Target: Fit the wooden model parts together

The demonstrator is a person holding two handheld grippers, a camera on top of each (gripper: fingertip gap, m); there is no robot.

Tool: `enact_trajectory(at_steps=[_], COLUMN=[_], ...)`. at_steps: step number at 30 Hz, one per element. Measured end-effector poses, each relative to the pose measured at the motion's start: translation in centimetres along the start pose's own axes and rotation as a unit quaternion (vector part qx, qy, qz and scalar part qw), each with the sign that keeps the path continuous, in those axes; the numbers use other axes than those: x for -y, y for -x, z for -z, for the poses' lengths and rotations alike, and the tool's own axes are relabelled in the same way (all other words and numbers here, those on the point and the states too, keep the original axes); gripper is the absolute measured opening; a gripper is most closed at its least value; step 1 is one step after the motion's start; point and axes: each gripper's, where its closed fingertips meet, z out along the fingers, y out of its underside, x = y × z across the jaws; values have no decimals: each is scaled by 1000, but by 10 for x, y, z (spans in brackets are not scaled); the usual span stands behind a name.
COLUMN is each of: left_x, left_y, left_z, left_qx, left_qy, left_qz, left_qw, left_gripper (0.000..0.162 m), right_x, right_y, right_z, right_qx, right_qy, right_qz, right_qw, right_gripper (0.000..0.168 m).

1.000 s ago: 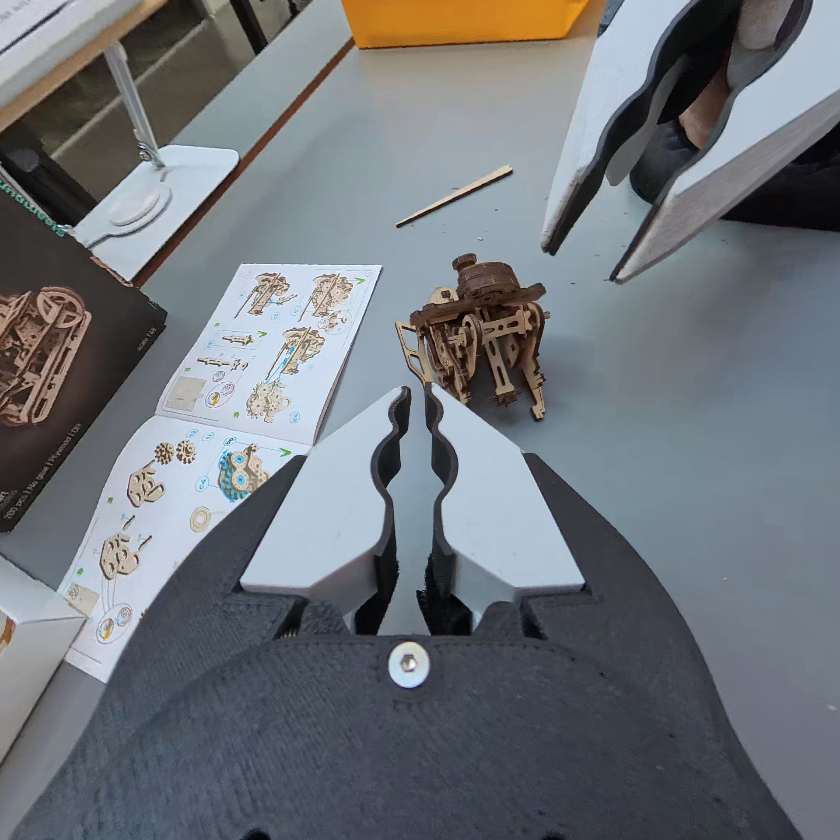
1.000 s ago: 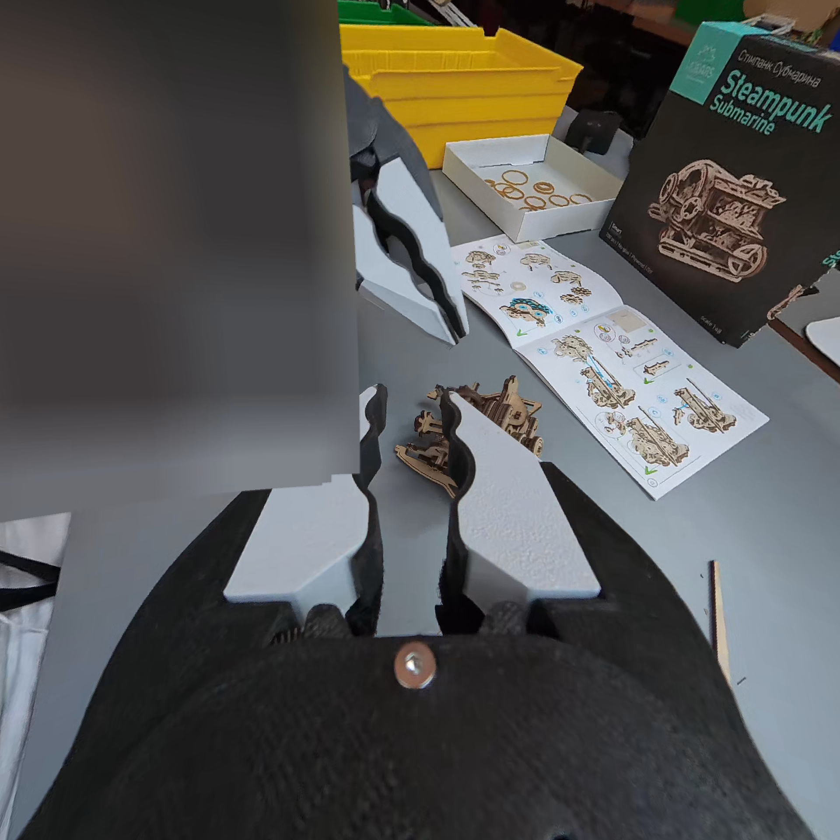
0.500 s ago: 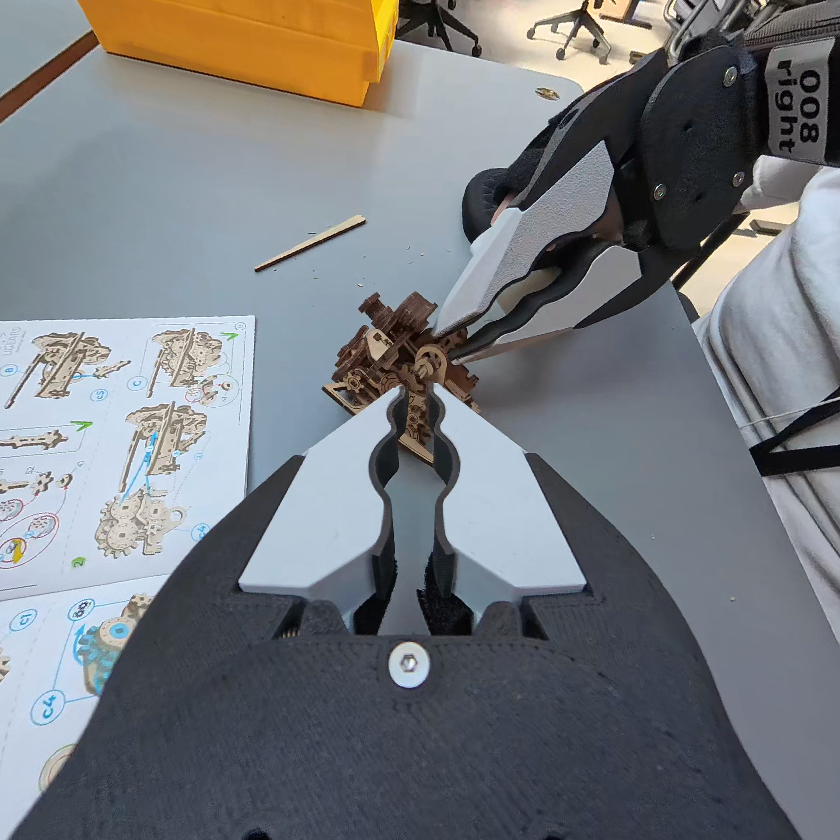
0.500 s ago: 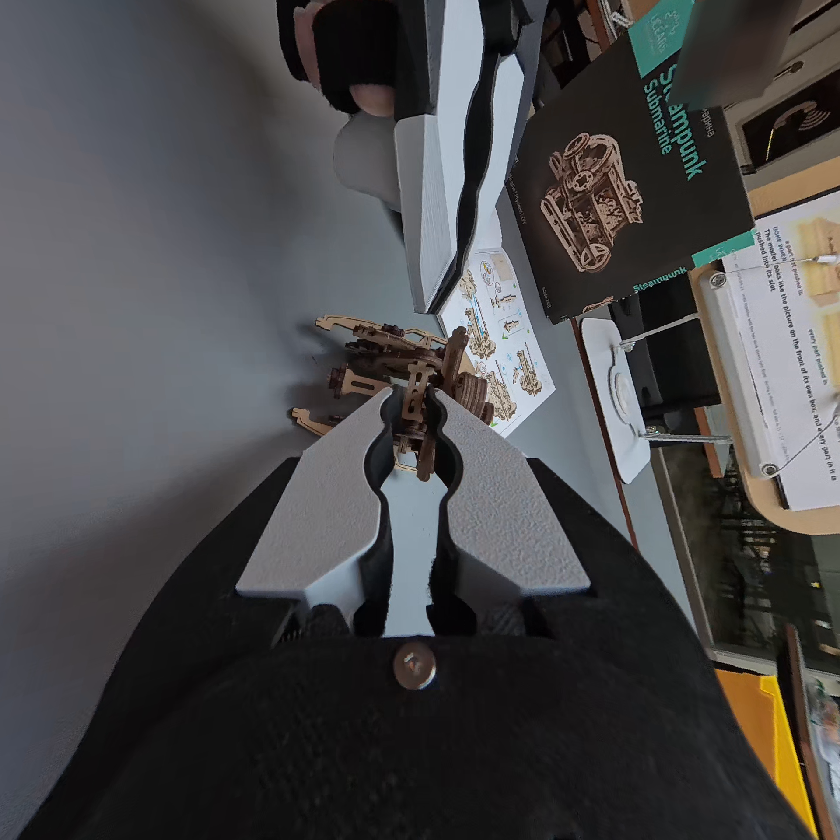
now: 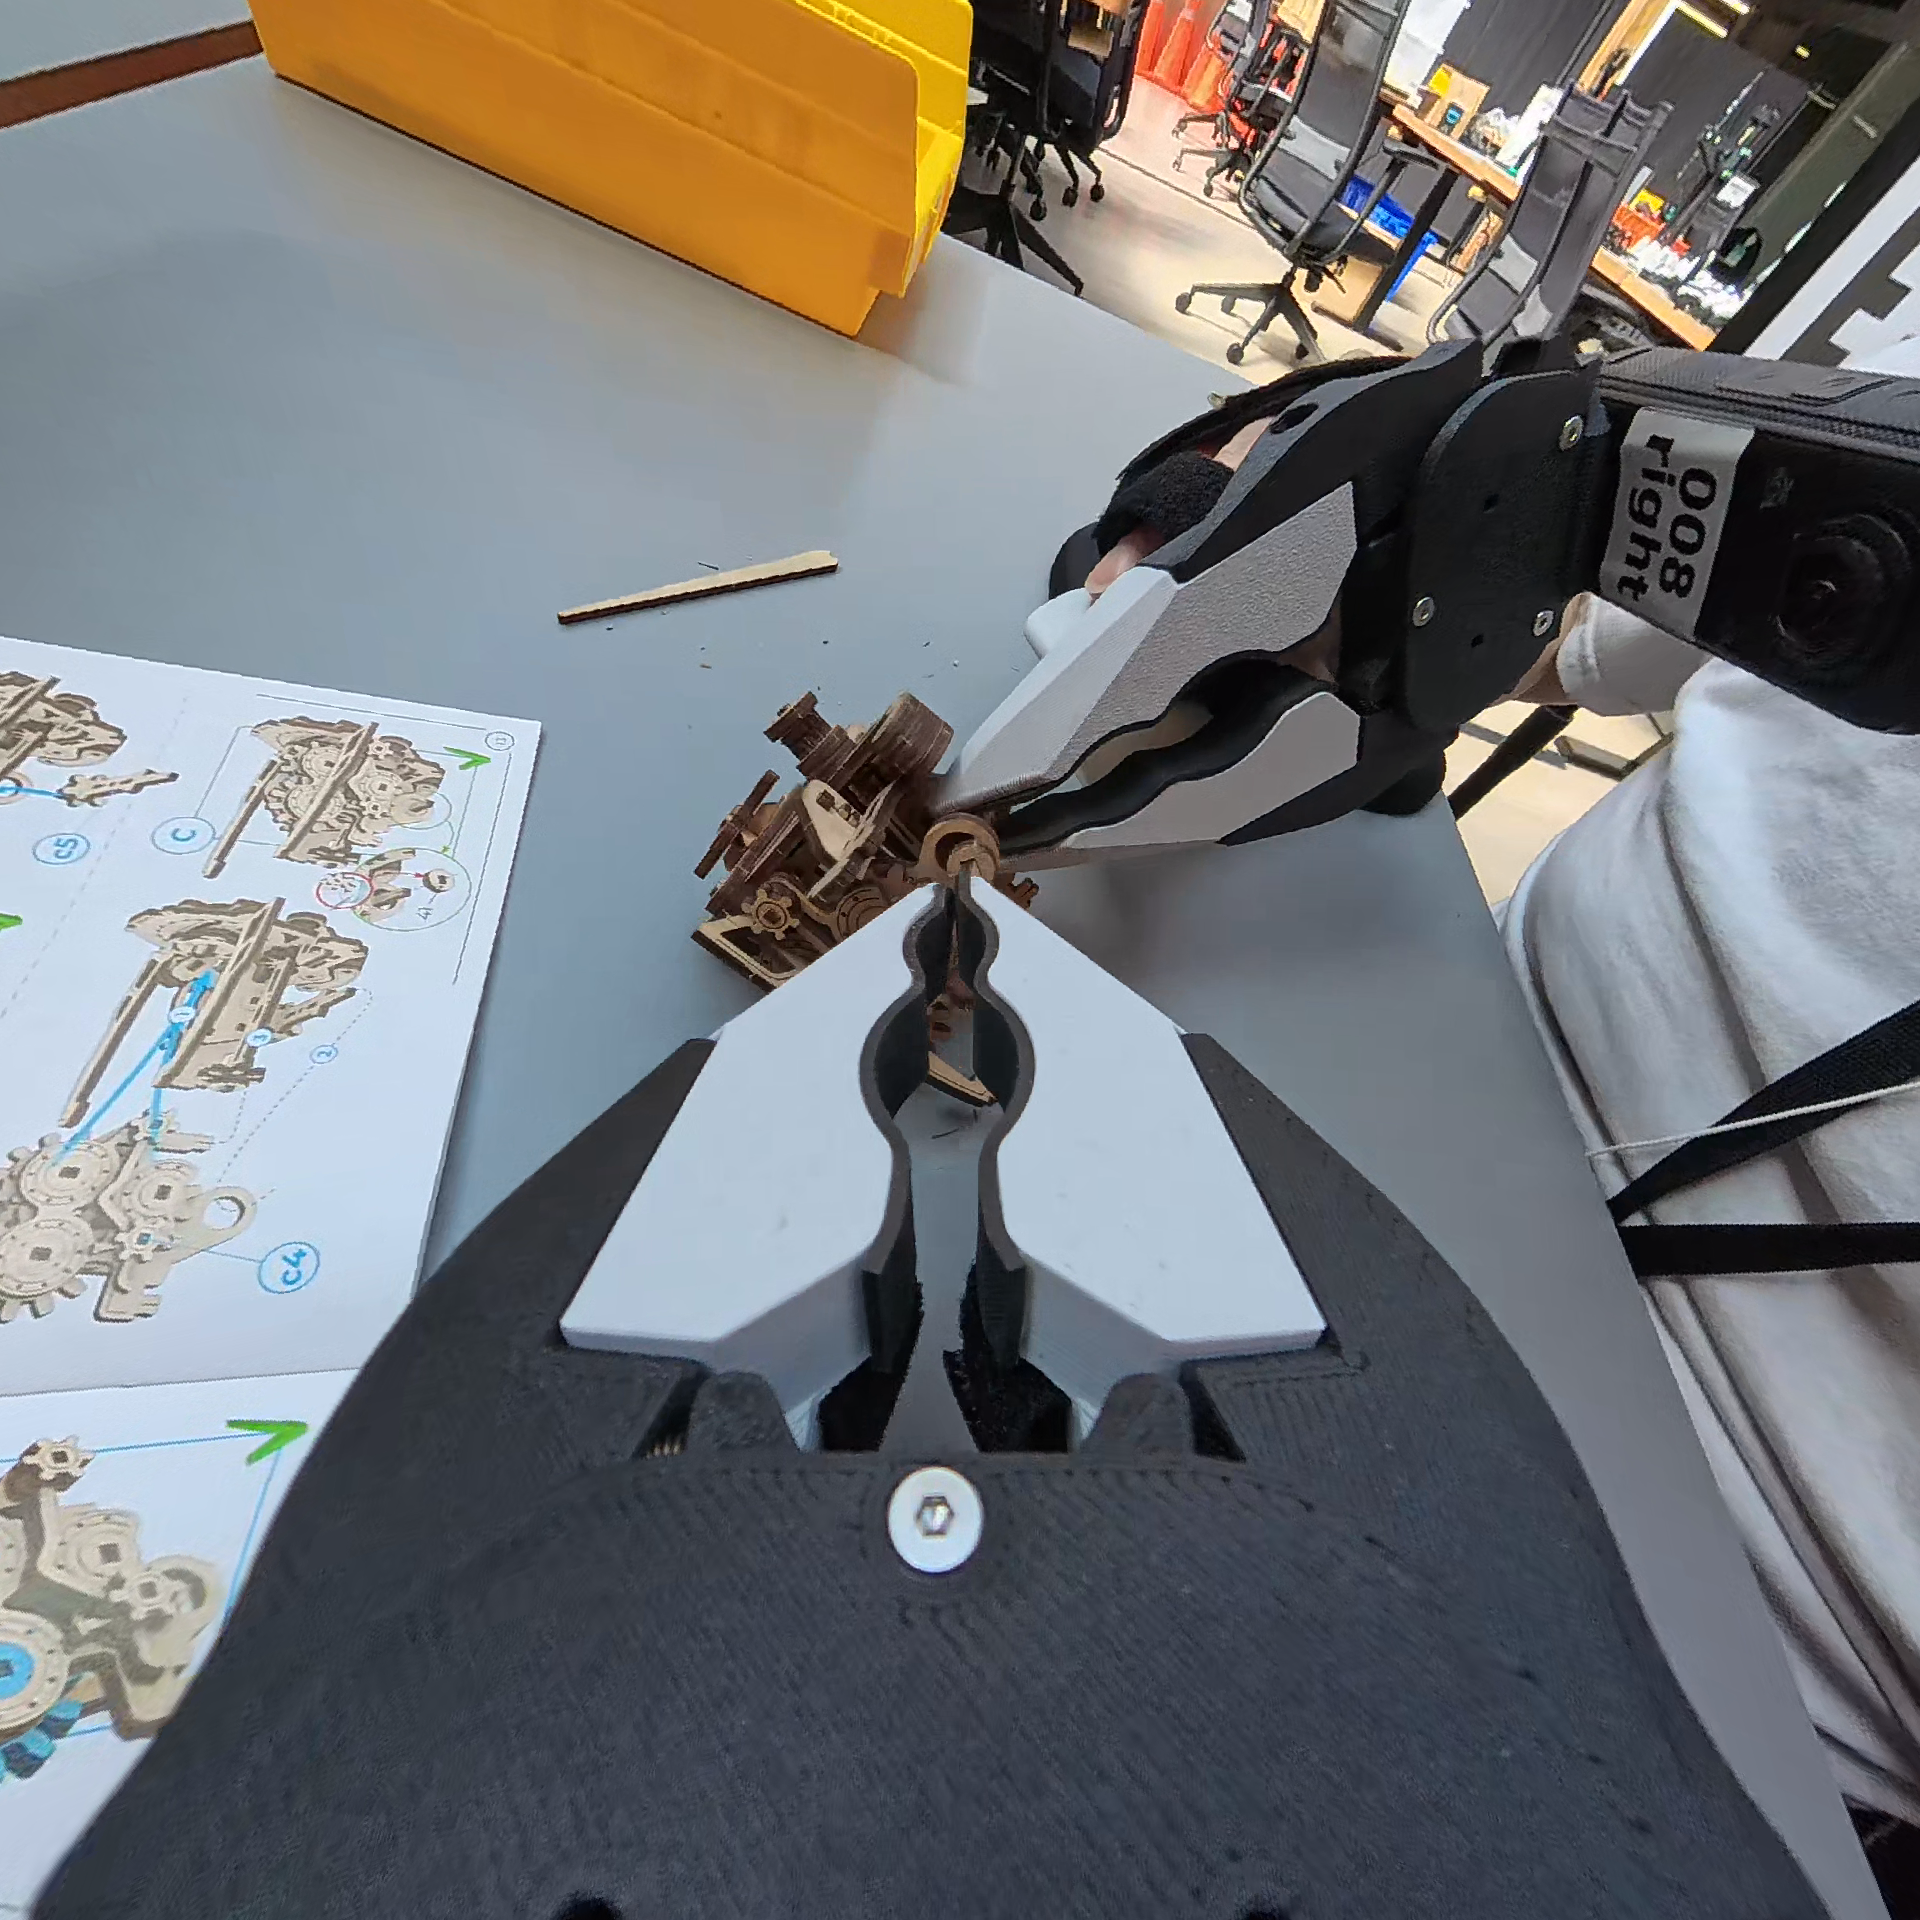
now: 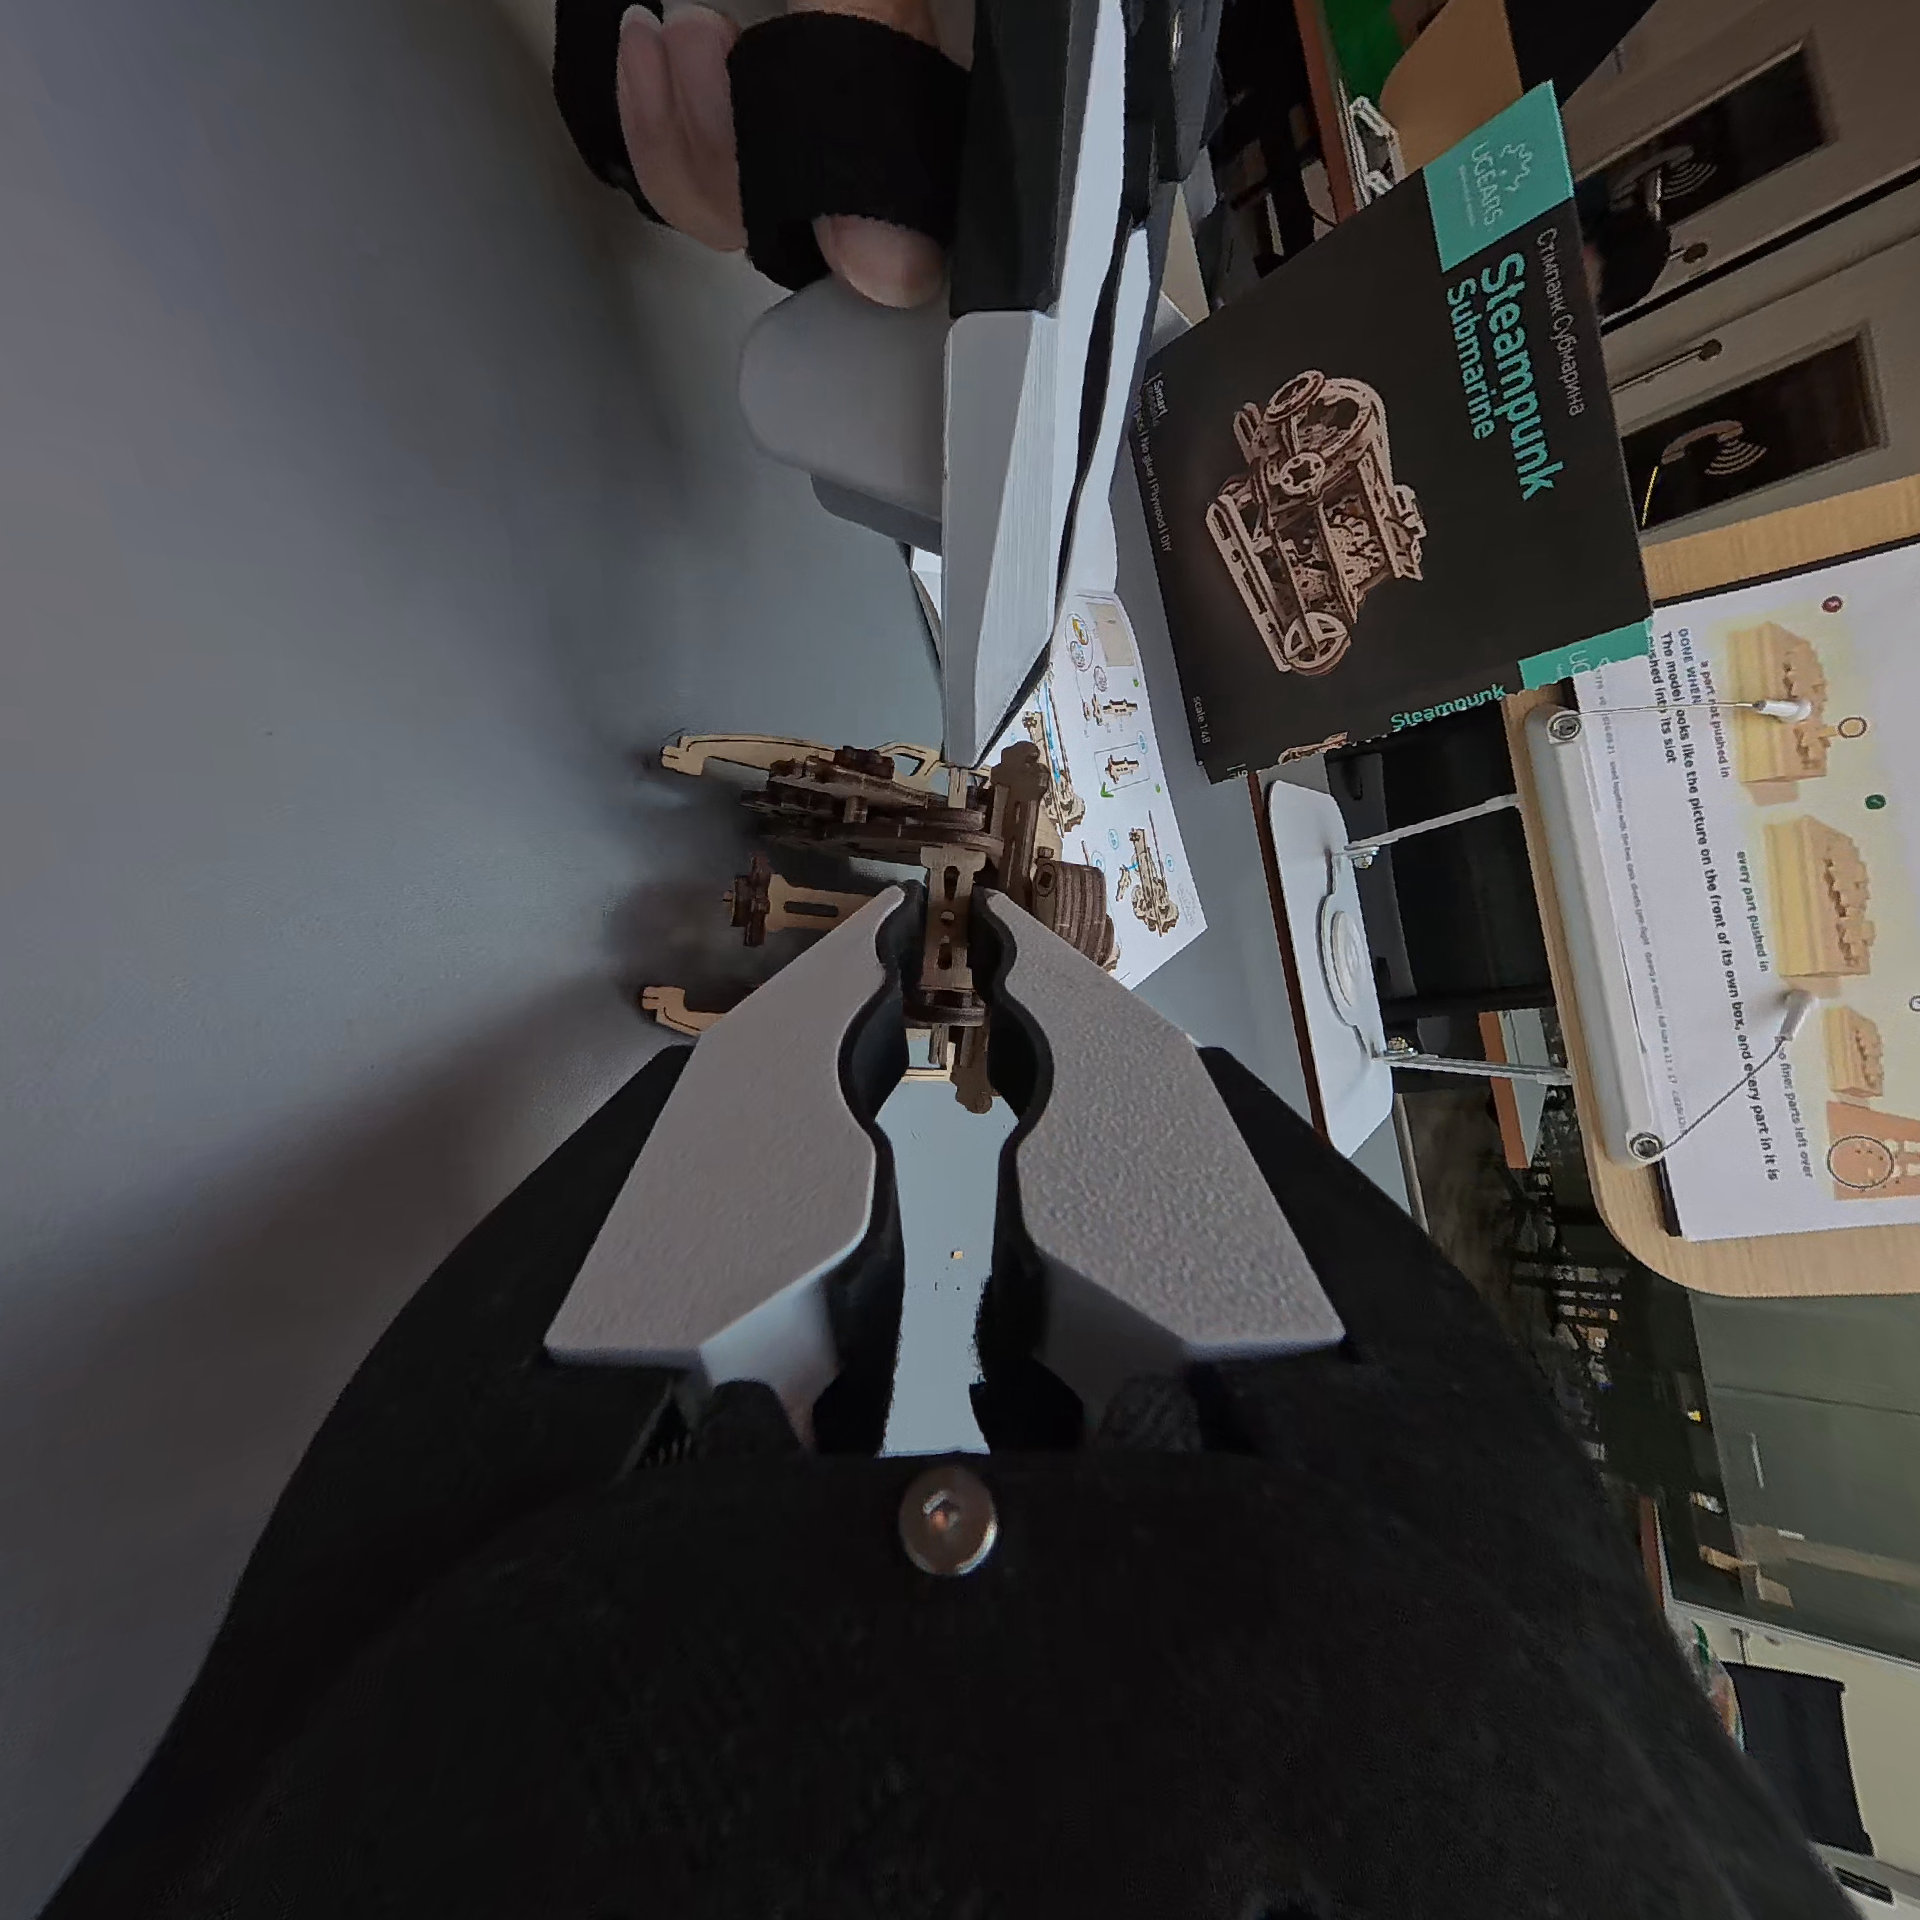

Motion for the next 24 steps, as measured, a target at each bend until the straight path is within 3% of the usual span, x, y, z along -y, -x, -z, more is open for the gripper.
enact_trajectory(at_steps=[9, 24], left_x=[3, -3], left_y=[0, 0], left_z=[-1, -8], left_qx=[-45, -29], left_qy=[-19, 6], left_qz=[97, 94], left_qw=[994, 995], left_gripper=[5, 1], right_x=[-2, 1], right_y=[1, 1], right_z=[-2, -4], right_qx=[3, 7], right_qy=[-25, -55], right_qz=[-8, 16], right_qw=[1000, 998], right_gripper=[6, 6])
